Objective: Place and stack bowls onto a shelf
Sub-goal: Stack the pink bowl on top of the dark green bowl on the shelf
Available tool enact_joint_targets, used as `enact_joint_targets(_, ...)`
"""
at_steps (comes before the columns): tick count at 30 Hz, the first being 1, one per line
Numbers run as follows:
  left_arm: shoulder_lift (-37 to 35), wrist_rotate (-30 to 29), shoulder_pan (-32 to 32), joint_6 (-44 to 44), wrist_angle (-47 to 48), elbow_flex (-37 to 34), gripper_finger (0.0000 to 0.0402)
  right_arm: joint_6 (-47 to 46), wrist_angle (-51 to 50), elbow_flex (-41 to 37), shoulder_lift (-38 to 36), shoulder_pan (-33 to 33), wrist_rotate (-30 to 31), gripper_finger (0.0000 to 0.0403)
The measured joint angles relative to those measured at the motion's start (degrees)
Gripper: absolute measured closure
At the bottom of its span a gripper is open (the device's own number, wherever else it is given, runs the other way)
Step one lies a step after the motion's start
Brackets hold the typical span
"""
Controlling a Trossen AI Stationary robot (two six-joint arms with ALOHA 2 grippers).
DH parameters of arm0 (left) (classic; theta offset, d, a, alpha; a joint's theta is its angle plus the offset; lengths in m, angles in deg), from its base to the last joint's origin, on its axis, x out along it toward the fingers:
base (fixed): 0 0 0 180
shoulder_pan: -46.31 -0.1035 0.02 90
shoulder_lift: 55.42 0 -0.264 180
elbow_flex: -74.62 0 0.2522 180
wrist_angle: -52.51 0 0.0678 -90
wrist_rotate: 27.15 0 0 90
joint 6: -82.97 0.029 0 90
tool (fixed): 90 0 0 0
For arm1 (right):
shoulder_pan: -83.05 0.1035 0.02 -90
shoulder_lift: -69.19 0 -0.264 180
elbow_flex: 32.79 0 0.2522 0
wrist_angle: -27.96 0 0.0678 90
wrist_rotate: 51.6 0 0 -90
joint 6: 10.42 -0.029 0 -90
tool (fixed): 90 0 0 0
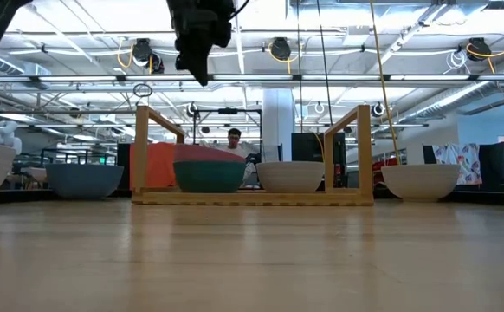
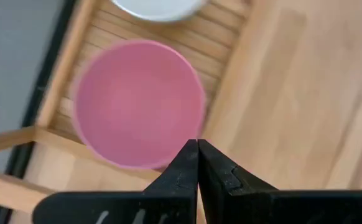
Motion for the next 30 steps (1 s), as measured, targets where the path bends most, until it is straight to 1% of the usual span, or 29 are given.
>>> enact_joint_targets(6,0.70,-0.12,5.52,-0.55,0.32,-0.02,0.0397,-0.44,0.00,0.02,0.00,-0.02,0.00,0.0257)
enact_joint_targets(8,0.85,-2.10,6.45,-3.22,-0.42,-0.09,0.0397,-0.44,0.00,0.02,0.00,-0.01,0.00,0.0257)
enact_joint_targets(10,1.43,-5.27,7.34,-5.93,-1.84,0.03,0.0397,-0.43,0.00,0.02,0.00,-0.01,0.00,0.0257)
enact_joint_targets(14,3.66,-8.99,7.66,-10.15,-2.06,-0.09,0.0397,-0.35,-0.02,0.01,0.00,-0.02,0.00,0.0257)
enact_joint_targets(17,5.67,-9.57,7.53,-12.92,-1.24,-0.09,0.0397,0.93,-0.02,0.02,-0.02,0.00,0.00,0.0257)
enact_joint_targets(23,10.16,-9.58,7.60,-13.90,-1.49,-0.09,0.0397,1.29,-0.02,0.02,-0.02,-0.01,0.02,0.0257)
enact_joint_targets(30,12.82,-9.60,7.18,-14.21,-1.16,-0.07,0.0396,3.76,-0.02,0.02,-0.02,-0.01,0.20,0.0257)
